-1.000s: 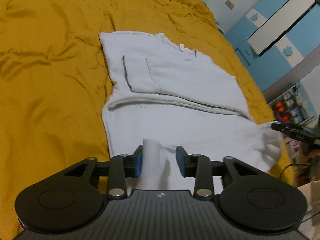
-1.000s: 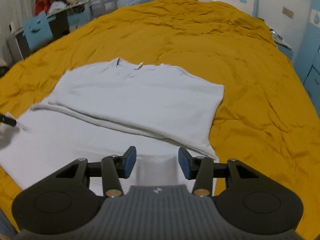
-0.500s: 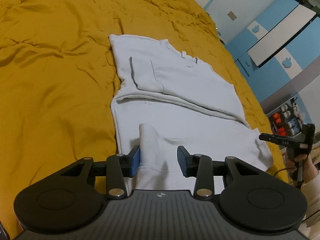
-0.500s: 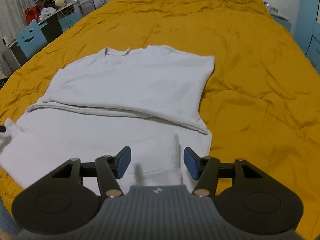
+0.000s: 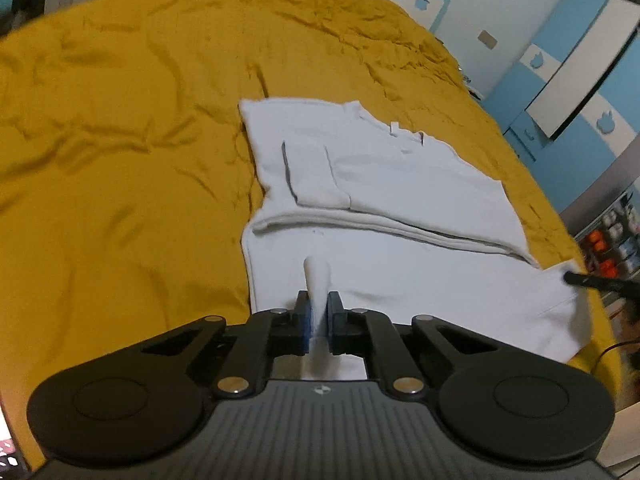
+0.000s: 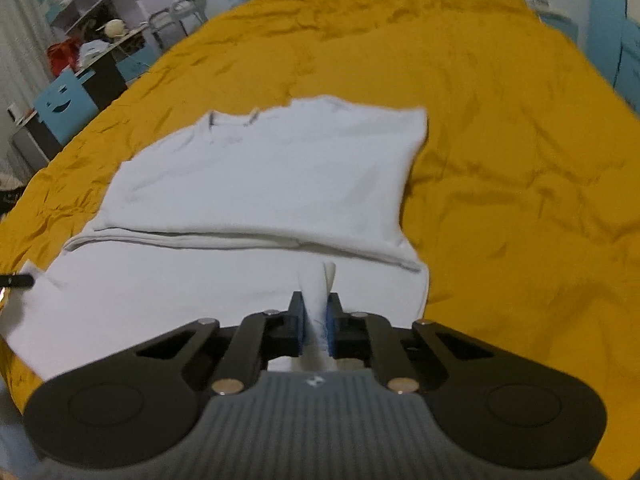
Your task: Fold small clothes
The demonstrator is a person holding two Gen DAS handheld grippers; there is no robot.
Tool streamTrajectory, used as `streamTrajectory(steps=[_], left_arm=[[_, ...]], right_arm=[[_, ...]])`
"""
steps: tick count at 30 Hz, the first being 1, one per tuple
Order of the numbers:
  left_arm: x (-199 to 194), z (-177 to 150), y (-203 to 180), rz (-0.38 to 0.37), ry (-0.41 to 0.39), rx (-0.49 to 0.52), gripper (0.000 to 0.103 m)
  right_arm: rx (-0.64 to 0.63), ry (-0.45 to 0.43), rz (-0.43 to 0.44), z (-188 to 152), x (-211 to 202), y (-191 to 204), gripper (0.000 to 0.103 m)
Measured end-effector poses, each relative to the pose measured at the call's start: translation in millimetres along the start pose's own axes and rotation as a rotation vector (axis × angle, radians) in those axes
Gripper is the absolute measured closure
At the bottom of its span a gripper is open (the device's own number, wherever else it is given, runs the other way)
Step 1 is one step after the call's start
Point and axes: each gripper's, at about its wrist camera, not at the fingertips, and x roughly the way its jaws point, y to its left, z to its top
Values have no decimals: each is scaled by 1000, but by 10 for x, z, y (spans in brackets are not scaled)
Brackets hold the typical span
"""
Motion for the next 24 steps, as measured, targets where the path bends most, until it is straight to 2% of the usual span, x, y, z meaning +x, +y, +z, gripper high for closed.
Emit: streamTrajectory(steps=[5, 8, 13, 17, 24], left_arm=[[-173, 132, -214, 60, -89, 98, 97], [-312, 259, -400, 106, -178, 181, 97], [-517, 531, -658, 151, -346, 265, 97], [-536, 791, -772, 158, -434, 280, 97], [-278, 1231, -806, 168, -511, 238, 97]], right_arm=[[-79, -70, -48, 98, -384, 175, 101], [-114, -126, -67, 190, -628, 266, 102], [-165, -244, -112, 428, -987, 408, 102], [-189, -339, -153, 647, -1181, 494, 102], [-173, -429, -201, 1080, -1161, 490, 102]])
